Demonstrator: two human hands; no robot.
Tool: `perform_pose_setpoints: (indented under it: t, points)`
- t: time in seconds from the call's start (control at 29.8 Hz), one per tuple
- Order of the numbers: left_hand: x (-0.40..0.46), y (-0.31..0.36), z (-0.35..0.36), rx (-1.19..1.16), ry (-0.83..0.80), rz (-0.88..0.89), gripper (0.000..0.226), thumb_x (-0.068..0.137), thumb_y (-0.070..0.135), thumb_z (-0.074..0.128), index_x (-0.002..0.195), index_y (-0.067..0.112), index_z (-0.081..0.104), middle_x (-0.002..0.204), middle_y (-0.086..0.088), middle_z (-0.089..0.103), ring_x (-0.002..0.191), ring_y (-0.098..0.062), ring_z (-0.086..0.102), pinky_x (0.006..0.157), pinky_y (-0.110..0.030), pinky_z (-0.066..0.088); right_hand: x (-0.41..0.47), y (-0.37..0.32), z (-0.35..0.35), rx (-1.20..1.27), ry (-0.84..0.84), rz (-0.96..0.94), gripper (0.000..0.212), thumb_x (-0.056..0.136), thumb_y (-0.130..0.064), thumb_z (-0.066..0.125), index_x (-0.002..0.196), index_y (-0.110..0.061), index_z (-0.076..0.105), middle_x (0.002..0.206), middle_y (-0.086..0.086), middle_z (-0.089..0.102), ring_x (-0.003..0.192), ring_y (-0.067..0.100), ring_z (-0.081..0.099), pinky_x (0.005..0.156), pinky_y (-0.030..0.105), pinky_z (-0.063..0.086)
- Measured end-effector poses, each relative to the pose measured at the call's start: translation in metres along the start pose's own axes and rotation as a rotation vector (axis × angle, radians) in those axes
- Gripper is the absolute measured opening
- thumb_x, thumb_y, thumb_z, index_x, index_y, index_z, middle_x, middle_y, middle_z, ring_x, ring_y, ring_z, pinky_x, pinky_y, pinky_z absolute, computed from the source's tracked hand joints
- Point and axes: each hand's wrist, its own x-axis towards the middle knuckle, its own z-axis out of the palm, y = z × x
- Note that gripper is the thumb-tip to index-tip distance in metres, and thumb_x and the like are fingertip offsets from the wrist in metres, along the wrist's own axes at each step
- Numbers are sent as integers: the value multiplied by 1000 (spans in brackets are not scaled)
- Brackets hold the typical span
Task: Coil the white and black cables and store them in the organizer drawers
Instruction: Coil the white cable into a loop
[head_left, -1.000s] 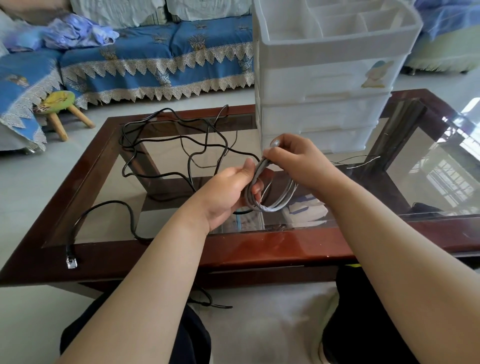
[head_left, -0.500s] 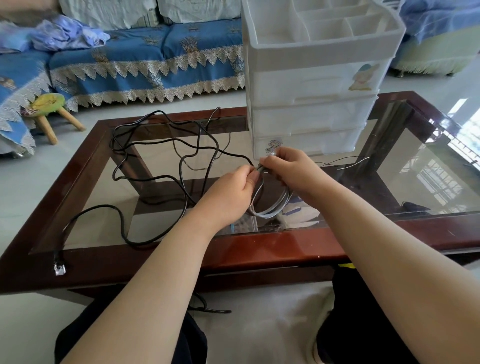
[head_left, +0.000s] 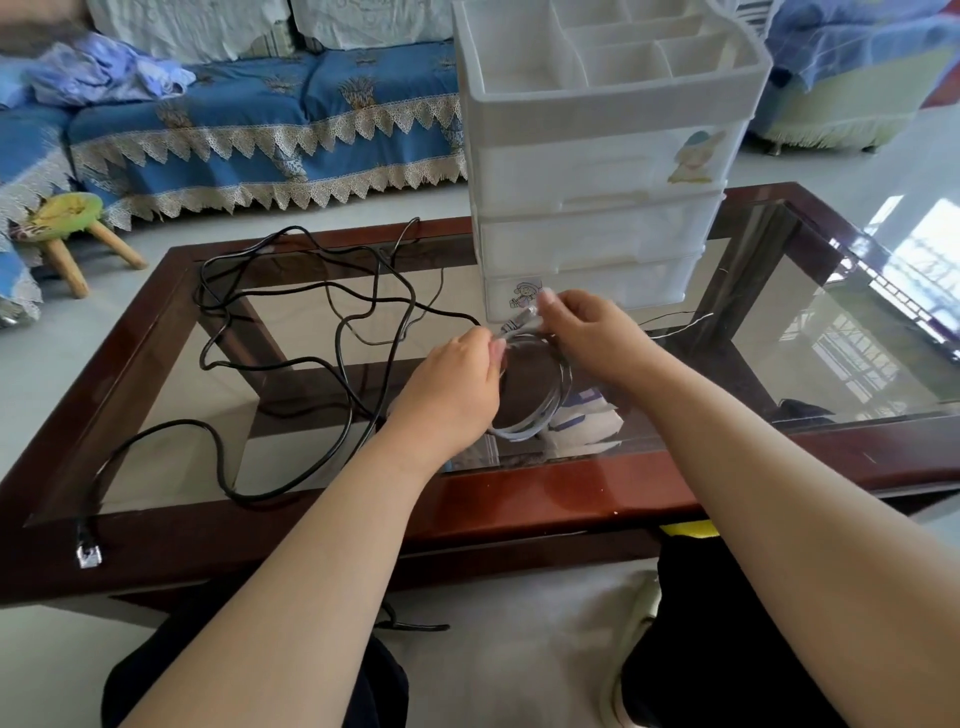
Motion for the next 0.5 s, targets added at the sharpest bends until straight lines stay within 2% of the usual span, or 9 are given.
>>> perform_pose_setpoints:
  t: [0.1,0.2,0.27,0.34,0.44,0.5]
  points:
    - [2,1,0,-33,-9,-32,35,104,30,26,97,9,53,88,-5,55,80,-22,51,67,-34,36,20,33,-28,-471,189,93,35,97,-25,38,126,-13,53,127,13,54,115,33,49,91,39,41]
    - [4,2,2,-57,-45,-61,34,104,31,25,95,12,51,75,3,47,68,-14,45,58,-30,29,25,67,-45,-687,121,316,50,90,-8,37,140,-17,38,147,7,32,132,35,30,100,47,35]
    - [5,3,3,-80,-70,-83,34,105,31,24,95,13,51,69,6,42,62,-8,40,53,-27,27,23,82,-45,-795,88,374,52,90,-8,39,141,-17,36,148,5,31,133,33,27,101,46,34]
    - [7,3,4,-87,-78,-88,33,105,31,24,94,14,50,69,7,41,61,-6,39,53,-24,27,24,91,-45,-890,112,369,48,89,-9,41,136,-14,41,143,8,39,130,32,31,101,44,34]
    - [9,2,4,-86,-85,-89,34,105,31,24,93,14,51,70,7,43,62,-7,40,54,-27,28,25,88,-44,-918,179,354,42,88,-4,46,130,-5,47,134,14,47,126,34,39,99,43,39]
    - [10,2,5,-78,-93,-90,33,105,31,24,93,15,50,71,7,44,63,-7,41,58,-31,30,26,81,-45,-892,165,409,40,87,-2,49,127,-3,49,130,17,50,122,35,44,93,41,42]
